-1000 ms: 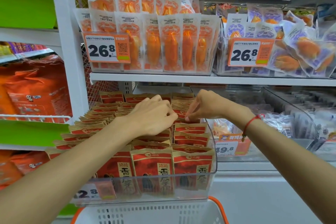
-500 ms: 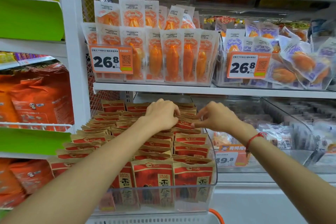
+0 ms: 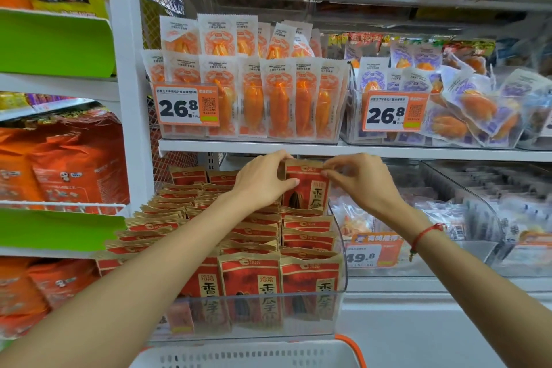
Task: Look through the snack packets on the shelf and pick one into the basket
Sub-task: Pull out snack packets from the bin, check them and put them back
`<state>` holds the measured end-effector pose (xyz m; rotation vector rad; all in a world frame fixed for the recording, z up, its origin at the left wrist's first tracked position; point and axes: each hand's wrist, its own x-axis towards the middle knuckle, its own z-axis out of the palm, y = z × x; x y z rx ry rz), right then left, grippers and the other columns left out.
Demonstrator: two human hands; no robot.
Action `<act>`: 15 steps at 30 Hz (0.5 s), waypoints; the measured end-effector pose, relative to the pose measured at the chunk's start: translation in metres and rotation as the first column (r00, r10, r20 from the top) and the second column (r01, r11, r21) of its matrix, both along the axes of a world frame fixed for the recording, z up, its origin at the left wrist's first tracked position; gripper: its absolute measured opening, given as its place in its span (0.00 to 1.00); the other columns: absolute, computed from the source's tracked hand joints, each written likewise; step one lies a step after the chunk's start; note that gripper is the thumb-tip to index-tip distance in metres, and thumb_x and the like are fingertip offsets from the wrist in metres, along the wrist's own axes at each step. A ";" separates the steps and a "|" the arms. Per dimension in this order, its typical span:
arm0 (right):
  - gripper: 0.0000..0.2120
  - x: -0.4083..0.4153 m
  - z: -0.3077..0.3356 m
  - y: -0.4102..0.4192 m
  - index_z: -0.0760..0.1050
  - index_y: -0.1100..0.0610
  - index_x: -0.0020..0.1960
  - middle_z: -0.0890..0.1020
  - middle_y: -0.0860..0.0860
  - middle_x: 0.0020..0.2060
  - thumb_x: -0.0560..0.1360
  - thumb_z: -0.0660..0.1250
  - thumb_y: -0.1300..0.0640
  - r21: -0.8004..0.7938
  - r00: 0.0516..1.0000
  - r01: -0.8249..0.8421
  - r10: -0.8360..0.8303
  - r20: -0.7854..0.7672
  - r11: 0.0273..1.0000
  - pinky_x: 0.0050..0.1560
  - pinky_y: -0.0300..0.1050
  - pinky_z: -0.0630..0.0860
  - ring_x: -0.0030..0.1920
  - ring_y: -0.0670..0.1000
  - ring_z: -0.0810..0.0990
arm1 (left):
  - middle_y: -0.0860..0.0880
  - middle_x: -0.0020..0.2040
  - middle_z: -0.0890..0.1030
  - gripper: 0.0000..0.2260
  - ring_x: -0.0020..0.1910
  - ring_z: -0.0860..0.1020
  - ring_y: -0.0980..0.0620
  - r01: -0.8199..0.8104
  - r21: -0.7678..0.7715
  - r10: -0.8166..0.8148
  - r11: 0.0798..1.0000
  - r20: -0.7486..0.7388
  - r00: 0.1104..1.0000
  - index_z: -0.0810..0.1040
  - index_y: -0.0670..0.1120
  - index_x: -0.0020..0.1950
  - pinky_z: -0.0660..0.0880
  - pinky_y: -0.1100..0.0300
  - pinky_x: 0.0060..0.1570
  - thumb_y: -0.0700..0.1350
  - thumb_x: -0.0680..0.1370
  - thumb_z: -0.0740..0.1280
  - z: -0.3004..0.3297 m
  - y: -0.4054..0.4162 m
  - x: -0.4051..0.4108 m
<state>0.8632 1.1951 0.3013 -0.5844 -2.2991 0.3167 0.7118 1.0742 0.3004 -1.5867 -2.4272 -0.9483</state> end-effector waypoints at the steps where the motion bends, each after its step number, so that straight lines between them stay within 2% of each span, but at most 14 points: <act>1: 0.07 0.004 0.006 -0.005 0.84 0.54 0.51 0.85 0.48 0.41 0.75 0.71 0.53 0.017 0.999 -0.010 0.011 -0.049 1.000 0.47 0.50 0.81 0.39 0.46 0.82 | 0.53 0.59 0.80 0.18 0.59 0.77 0.51 0.012 0.037 -0.014 0.999 0.049 0.999 0.73 0.52 0.65 0.75 0.52 0.56 0.54 0.77 0.69 0.003 -0.005 0.002; 3: 0.07 0.010 0.018 -0.016 0.84 0.54 0.52 0.86 0.49 0.44 0.75 0.71 0.55 0.057 0.993 -0.023 0.029 -0.115 0.998 0.47 0.52 0.81 0.41 0.47 0.83 | 0.53 0.61 0.80 0.18 0.60 0.77 0.51 0.017 0.114 -0.031 0.993 0.120 0.992 0.74 0.51 0.65 0.75 0.51 0.59 0.54 0.77 0.68 0.010 -0.015 0.007; 5: 0.07 0.015 0.032 -0.027 0.84 0.54 0.52 0.84 0.46 0.43 0.75 0.71 0.56 0.113 0.985 -0.044 0.062 -0.163 0.993 0.44 0.52 0.81 0.39 0.47 0.82 | 0.53 0.59 0.81 0.13 0.59 0.78 0.52 0.035 0.207 -0.065 0.978 0.144 0.987 0.77 0.50 0.62 0.75 0.51 0.59 0.52 0.79 0.68 0.020 -0.026 0.013; 8: 0.04 0.025 0.056 -0.049 0.82 0.50 0.49 0.81 0.40 0.38 0.75 0.71 0.56 0.138 0.957 -0.110 0.142 -0.253 0.984 0.40 0.42 0.78 0.37 0.40 0.78 | 0.55 0.54 0.82 0.08 0.55 0.79 0.56 0.091 0.372 -0.168 0.924 0.179 0.969 0.79 0.49 0.57 0.74 0.55 0.58 0.48 0.79 0.67 0.040 -0.051 0.026; 10: 0.03 0.030 0.067 -0.067 0.79 0.48 0.46 0.80 0.39 0.37 0.76 0.70 0.56 0.044 0.917 -0.208 0.211 -0.339 0.977 0.39 0.30 0.72 0.36 0.36 0.76 | 0.56 0.55 0.81 0.08 0.57 0.77 0.57 0.121 0.460 -0.235 0.880 0.199 0.951 0.78 0.49 0.58 0.72 0.59 0.59 0.47 0.79 0.67 0.050 -0.068 0.035; 13: 0.05 0.036 0.074 -0.102 0.77 0.49 0.45 0.80 0.42 0.38 0.78 0.67 0.57 -0.094 0.840 -0.359 0.278 -0.465 0.929 0.40 0.28 0.71 0.36 0.34 0.75 | 0.56 0.58 0.80 0.11 0.58 0.77 0.57 0.153 0.530 -0.305 0.834 0.212 0.928 0.77 0.50 0.62 0.73 0.61 0.59 0.47 0.80 0.66 0.057 -0.099 0.051; 15: 0.03 0.036 0.072 -0.123 0.77 0.52 0.47 0.81 0.44 0.39 0.79 0.66 0.58 -0.173 0.788 -0.455 0.303 -0.536 0.874 0.40 0.30 0.74 0.37 0.35 0.77 | 0.58 0.56 0.81 0.09 0.57 0.78 0.59 0.172 0.552 -0.358 0.816 0.249 0.900 0.76 0.54 0.60 0.76 0.63 0.57 0.47 0.80 0.66 0.054 -0.118 0.060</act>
